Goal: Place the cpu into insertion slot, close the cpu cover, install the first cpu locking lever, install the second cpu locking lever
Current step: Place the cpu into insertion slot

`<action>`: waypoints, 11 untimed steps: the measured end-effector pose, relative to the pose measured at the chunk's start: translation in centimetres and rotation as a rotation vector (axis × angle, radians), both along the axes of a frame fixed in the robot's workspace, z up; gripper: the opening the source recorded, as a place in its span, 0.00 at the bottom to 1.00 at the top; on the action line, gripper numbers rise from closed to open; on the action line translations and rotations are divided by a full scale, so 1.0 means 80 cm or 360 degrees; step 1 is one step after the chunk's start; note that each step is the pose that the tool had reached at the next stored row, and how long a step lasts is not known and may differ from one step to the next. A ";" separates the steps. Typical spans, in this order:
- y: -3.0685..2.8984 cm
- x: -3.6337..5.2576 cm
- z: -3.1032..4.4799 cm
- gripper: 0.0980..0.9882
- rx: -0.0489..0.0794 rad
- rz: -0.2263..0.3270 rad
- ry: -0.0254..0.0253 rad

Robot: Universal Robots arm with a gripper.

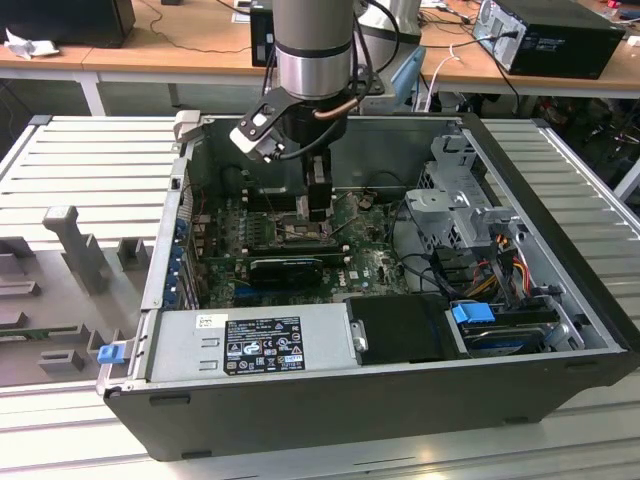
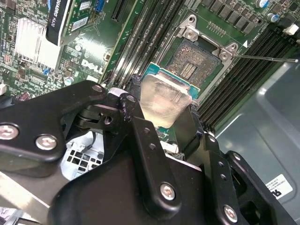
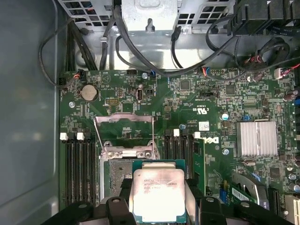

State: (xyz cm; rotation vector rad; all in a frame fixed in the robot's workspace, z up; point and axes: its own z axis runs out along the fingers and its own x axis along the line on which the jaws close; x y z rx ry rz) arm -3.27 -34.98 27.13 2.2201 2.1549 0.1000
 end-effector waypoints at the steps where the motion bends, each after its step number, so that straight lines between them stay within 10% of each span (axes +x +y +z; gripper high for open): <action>1: 0.0000 0.000 -0.0006 0.48 0.0000 -0.0001 0.00001; 7: 0.0001 -0.002 -0.0022 0.48 0.0000 -0.0065 0.00000; 11: 0.0051 -0.004 -0.0262 0.48 0.0001 0.0013 -0.00007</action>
